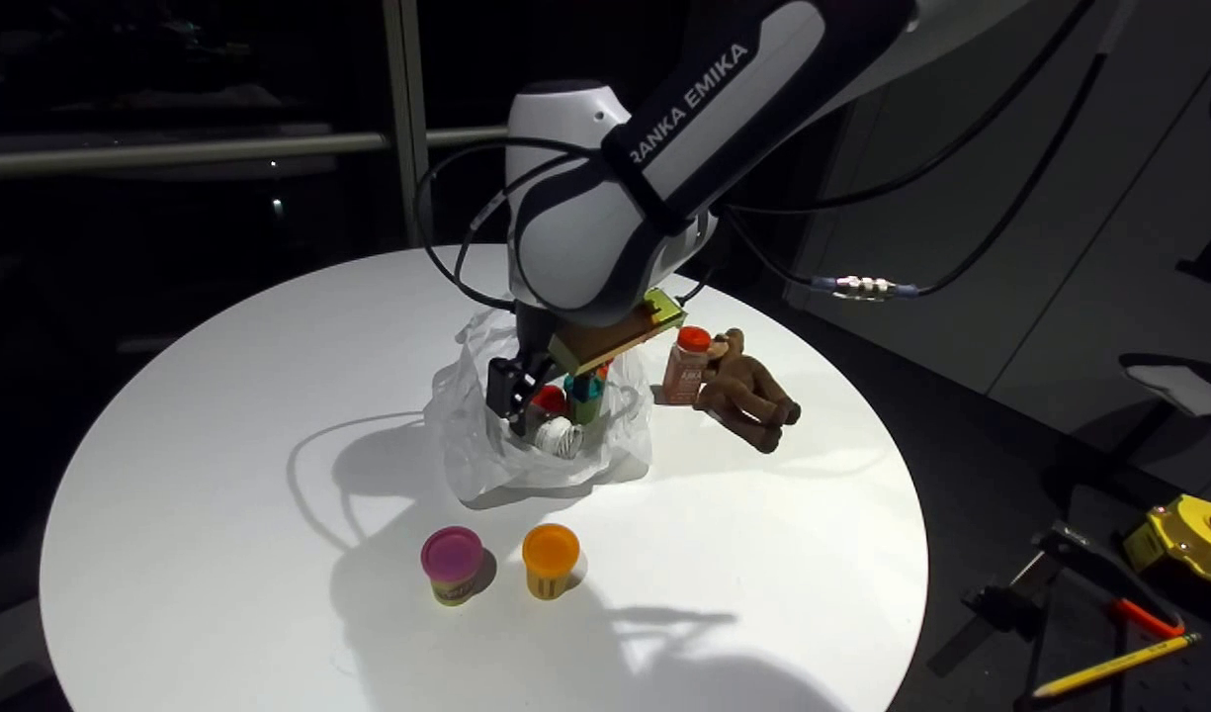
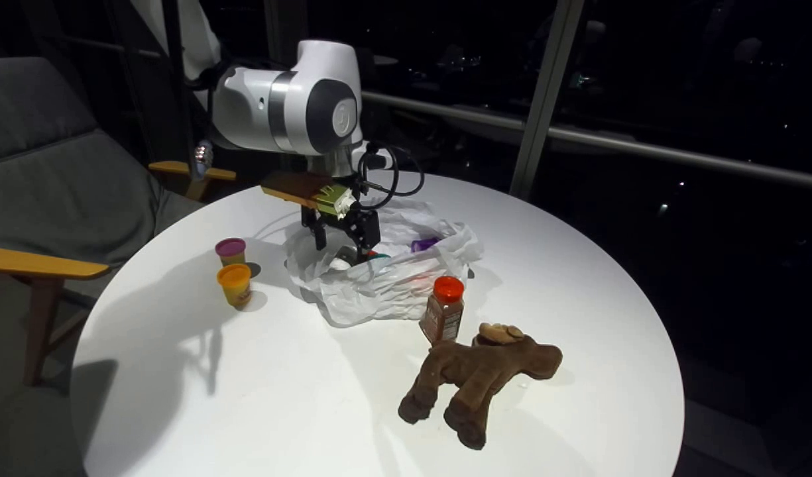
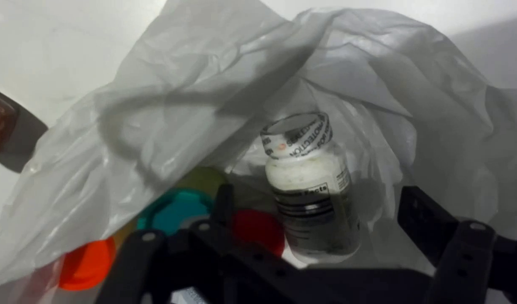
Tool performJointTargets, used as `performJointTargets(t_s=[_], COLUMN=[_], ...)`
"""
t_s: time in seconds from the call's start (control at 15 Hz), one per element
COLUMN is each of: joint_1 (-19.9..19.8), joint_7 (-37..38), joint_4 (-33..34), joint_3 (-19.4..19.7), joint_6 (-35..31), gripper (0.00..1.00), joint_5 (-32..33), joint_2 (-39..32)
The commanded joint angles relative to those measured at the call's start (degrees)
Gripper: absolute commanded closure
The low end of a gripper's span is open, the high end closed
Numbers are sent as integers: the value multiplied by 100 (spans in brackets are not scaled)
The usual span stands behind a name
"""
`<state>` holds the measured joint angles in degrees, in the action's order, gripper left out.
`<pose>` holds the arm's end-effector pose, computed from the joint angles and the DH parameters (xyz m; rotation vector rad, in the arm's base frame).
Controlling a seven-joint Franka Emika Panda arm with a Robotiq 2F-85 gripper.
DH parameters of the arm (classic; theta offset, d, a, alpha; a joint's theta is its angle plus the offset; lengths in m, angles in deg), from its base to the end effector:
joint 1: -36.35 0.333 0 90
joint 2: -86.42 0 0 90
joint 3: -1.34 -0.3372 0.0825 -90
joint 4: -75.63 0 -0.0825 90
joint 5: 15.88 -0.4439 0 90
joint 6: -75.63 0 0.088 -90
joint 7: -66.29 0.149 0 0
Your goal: Remove all the contents from the plastic bag and put them on the table.
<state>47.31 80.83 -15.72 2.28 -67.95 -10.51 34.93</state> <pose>0.7280 0.1276 0.0268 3.0767 0.0038 0.0417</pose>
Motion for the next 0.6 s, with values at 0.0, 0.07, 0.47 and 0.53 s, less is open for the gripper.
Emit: performJointTargets(t_s=[0.0, 0.07, 0.47, 0.53], joint_1=[66, 95, 203, 238], joint_7=[28, 64, 59, 73], joint_4=[328, 327, 166, 155], joint_3=[45, 78, 47, 59], joint_6=[124, 81, -32, -55], gripper=[0, 0, 0, 0], joint_5=[-79, -52, -35, -19], joint_2=[-131, -132, 8, 1])
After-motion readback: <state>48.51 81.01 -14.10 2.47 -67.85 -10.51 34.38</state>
